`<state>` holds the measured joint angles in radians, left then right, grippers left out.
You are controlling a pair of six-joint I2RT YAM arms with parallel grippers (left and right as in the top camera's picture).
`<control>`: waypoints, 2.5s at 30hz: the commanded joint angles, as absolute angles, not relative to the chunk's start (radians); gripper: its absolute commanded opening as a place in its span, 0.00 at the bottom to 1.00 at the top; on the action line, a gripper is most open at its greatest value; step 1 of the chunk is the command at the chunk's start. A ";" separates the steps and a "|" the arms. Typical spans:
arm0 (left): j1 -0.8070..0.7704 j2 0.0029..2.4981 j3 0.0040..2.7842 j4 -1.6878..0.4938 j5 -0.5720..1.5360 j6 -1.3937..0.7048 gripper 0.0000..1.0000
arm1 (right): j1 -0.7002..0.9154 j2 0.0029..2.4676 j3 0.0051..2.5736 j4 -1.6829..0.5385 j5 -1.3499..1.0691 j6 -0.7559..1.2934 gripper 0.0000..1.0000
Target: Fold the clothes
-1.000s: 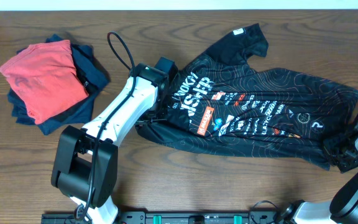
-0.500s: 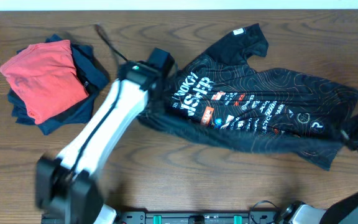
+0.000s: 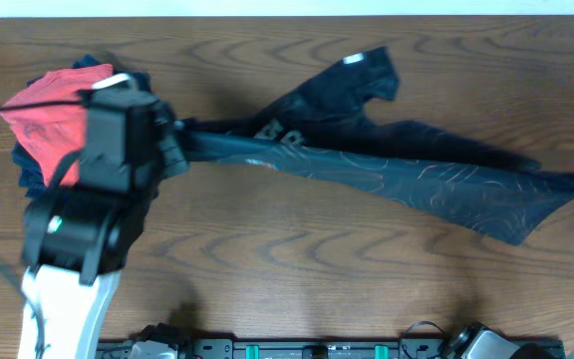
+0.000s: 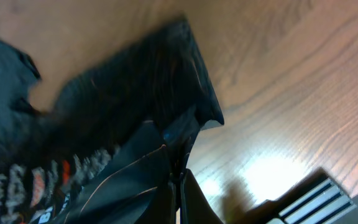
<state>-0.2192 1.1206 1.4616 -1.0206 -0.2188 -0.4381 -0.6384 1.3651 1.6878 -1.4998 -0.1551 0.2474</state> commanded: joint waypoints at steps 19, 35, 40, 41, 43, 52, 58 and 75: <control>-0.202 1.235 1.478 -0.897 -0.037 -0.442 0.06 | -0.567 1.474 1.903 -1.497 -0.163 0.219 0.01; -0.183 1.811 1.791 -0.543 -0.143 -0.248 0.06 | -0.349 1.970 1.946 -0.805 -0.185 0.236 0.01; -0.144 1.827 2.090 -0.394 -0.241 -0.225 0.05 | -0.358 1.967 2.237 -0.710 -0.155 0.344 0.01; -0.138 1.827 2.150 -0.352 -0.279 -0.226 0.06 | -0.362 1.967 2.302 -0.711 -0.136 0.367 0.01; -0.128 1.827 2.246 -0.311 -0.326 -0.226 0.06 | -0.371 1.967 2.432 -0.727 -0.100 0.395 0.01; -0.157 1.826 2.396 -0.721 -0.249 -0.230 0.06 | -0.381 1.968 2.642 -1.113 0.133 0.351 0.01; -0.168 1.832 2.373 -1.097 -0.065 -0.245 0.06 | -0.386 1.969 2.566 -1.469 0.365 0.401 0.01; -0.193 1.895 2.188 -1.651 0.094 -0.252 0.06 | -0.524 1.969 2.000 -1.667 0.277 0.413 0.01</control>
